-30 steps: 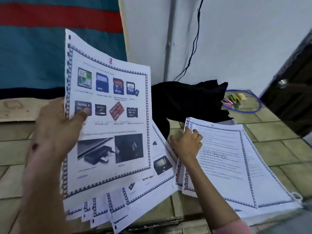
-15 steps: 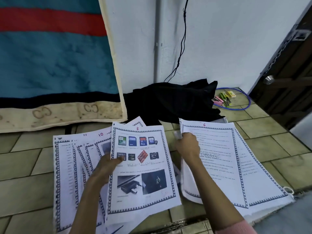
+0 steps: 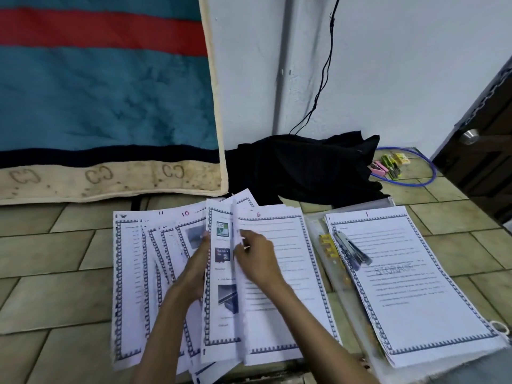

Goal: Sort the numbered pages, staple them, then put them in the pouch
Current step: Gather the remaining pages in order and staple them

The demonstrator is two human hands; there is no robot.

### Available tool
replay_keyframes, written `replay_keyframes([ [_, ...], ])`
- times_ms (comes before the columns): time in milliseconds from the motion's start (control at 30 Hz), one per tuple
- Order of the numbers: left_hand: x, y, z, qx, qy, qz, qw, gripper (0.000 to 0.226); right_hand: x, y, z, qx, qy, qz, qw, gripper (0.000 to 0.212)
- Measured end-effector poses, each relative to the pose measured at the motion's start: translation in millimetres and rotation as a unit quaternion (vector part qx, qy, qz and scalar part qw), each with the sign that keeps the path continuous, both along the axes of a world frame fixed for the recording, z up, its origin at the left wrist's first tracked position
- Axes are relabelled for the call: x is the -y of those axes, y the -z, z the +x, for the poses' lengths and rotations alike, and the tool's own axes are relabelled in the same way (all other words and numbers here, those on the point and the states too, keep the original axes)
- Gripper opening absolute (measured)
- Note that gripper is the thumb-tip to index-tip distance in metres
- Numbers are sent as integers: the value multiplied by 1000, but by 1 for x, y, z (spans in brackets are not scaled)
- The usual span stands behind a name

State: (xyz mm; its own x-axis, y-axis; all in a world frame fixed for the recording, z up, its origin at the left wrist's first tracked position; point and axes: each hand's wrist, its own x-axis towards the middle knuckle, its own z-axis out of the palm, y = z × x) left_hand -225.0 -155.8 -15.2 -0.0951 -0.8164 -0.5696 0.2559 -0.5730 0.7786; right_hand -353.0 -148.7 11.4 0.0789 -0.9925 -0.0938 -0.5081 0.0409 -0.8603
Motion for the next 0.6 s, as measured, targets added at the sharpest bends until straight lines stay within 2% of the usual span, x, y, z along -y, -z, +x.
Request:
replay_keyframes([
  [100,-7,-4,-3,23,16,-17,999,43,-3,11,8,31,-35,57,997,40],
  [167,-11,-3,-4,96,49,-43,993,35,-2,10,-3,88,-29,126,988,43],
  [200,-12,-3,-4,127,51,-58,989,33,0,9,-13,94,-14,124,988,43],
  [267,-13,-6,-4,141,40,-64,987,37,6,6,-41,6,72,40,997,40],
  [333,-13,-14,-5,114,39,-67,990,39,10,5,-73,-109,170,-42,978,53],
  [367,-12,-17,-6,99,40,-72,992,38,9,3,-89,-121,197,-37,972,64],
  [400,-10,-21,-8,78,38,-78,993,37,9,0,-101,-84,206,-4,975,69],
  [467,-7,-28,-14,33,34,-89,995,33,6,-7,-123,54,187,59,979,54],
  [500,-6,-31,-20,17,36,-97,994,30,3,-10,-130,87,179,78,977,43],
  [533,-4,-33,-27,9,36,-105,994,26,2,-12,-140,90,180,88,976,36],
  [600,0,-34,-44,12,34,-122,992,23,0,-15,-159,39,213,73,974,28],
])
